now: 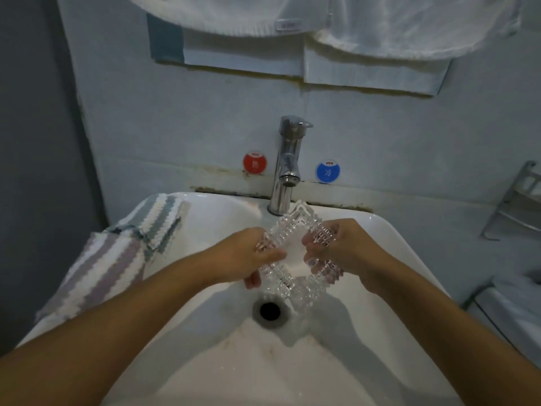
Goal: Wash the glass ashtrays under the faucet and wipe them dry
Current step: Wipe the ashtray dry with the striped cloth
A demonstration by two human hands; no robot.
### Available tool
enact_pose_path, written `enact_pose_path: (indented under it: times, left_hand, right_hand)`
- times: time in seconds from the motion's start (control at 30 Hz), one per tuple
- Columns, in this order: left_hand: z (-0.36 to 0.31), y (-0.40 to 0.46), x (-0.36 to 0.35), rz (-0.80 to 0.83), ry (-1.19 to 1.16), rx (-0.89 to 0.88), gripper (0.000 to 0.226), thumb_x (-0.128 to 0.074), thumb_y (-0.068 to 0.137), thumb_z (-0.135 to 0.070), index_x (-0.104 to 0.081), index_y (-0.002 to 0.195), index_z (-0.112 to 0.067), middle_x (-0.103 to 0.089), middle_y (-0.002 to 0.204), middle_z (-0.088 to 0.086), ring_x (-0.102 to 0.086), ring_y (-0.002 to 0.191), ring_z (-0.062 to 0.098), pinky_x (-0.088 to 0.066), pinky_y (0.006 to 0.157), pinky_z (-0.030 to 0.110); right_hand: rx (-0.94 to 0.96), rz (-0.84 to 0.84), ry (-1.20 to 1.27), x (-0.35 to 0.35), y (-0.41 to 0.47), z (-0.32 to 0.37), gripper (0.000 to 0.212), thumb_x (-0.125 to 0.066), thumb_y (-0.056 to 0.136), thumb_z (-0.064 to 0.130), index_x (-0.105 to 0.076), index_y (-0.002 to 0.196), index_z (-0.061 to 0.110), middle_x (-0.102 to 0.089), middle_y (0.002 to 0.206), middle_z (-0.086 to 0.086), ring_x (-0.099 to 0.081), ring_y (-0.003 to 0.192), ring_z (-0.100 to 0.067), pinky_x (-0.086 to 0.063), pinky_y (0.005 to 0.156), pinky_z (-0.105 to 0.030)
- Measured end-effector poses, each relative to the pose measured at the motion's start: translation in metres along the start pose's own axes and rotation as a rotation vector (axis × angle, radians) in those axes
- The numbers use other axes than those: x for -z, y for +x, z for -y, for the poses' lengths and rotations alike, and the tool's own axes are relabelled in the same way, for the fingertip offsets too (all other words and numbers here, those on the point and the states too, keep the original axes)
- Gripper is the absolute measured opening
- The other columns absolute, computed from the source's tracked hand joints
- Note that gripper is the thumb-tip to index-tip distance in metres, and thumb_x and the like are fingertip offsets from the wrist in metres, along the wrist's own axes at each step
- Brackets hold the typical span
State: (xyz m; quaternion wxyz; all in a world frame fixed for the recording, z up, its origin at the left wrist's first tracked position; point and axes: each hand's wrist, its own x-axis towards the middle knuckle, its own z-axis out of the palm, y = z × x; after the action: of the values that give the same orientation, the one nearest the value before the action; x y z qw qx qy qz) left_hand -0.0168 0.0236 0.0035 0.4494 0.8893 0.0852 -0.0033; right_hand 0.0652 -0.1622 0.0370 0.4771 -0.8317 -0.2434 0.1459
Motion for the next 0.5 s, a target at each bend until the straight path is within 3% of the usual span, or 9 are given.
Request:
enact_pose_path:
  times: [0.07, 0.13, 0.23, 0.33, 0.43, 0.5]
  left_hand:
    - [0.006, 0.003, -0.003, -0.051, -0.078, -0.023, 0.027, -0.066, 0.096, -0.023, -0.053, 0.105, -0.001, -0.068, 0.084, 0.018, -0.069, 0.062, 0.023, -0.059, 0.060, 0.039]
    - [0.006, 0.001, -0.005, -0.053, -0.133, -0.022, 0.022, -0.068, 0.094, -0.014, -0.052, 0.098, 0.001, -0.067, 0.075, 0.017, -0.068, 0.058, 0.023, -0.057, 0.054, 0.034]
    - [0.002, -0.001, -0.006, -0.103, -0.059, -0.042, 0.024, -0.069, 0.094, -0.019, -0.050, 0.093, -0.004, -0.066, 0.069, 0.013, -0.067, 0.054, 0.022, -0.054, 0.049, 0.030]
    - [-0.003, -0.002, -0.009, -0.159, 0.071, -0.076, 0.024, -0.068, 0.093, -0.028, -0.051, 0.092, -0.012, -0.067, 0.075, 0.007, -0.065, 0.050, 0.015, -0.052, 0.047, 0.027]
    - [-0.009, -0.004, -0.011, -0.244, 0.233, -0.157, 0.020, -0.067, 0.093, -0.037, -0.056, 0.092, -0.020, -0.068, 0.085, -0.001, -0.064, 0.056, 0.010, -0.052, 0.050, 0.026]
    - [-0.011, -0.002, -0.012, -0.303, 0.370, -0.211, 0.022, -0.064, 0.093, -0.046, -0.064, 0.098, -0.024, -0.071, 0.091, -0.003, -0.067, 0.071, 0.011, -0.057, 0.063, 0.031]
  right_hand:
    - [0.024, -0.001, -0.012, 0.001, 0.000, 0.000, 0.003, -0.071, 0.091, 0.003, -0.072, 0.089, 0.006, -0.076, 0.072, -0.009, -0.069, 0.054, -0.016, -0.049, 0.042, -0.022]
    - [0.067, 0.021, -0.083, 0.003, 0.000, 0.001, 0.003, -0.071, 0.091, 0.006, -0.071, 0.090, 0.009, -0.076, 0.076, -0.009, -0.071, 0.059, -0.016, -0.050, 0.045, -0.021]
    - [0.085, 0.068, -0.224, 0.006, -0.002, 0.001, 0.004, -0.067, 0.095, 0.010, -0.070, 0.094, 0.013, -0.075, 0.082, -0.003, -0.073, 0.064, -0.011, -0.048, 0.046, -0.016]
    - [0.090, 0.033, -0.312, 0.006, -0.007, 0.004, 0.003, -0.066, 0.096, 0.013, -0.069, 0.096, 0.016, -0.073, 0.085, 0.004, -0.073, 0.064, -0.006, -0.051, 0.048, -0.016]
    - [0.158, -0.055, -0.398, 0.002, -0.016, 0.004, 0.008, -0.066, 0.096, 0.011, -0.065, 0.094, 0.019, -0.075, 0.093, 0.000, -0.074, 0.074, -0.013, -0.063, 0.066, -0.029]
    - [0.235, -0.168, -0.568, 0.001, -0.025, 0.001, 0.013, -0.065, 0.095, 0.009, -0.063, 0.099, 0.022, -0.074, 0.093, 0.003, -0.072, 0.080, -0.015, -0.063, 0.070, -0.035]
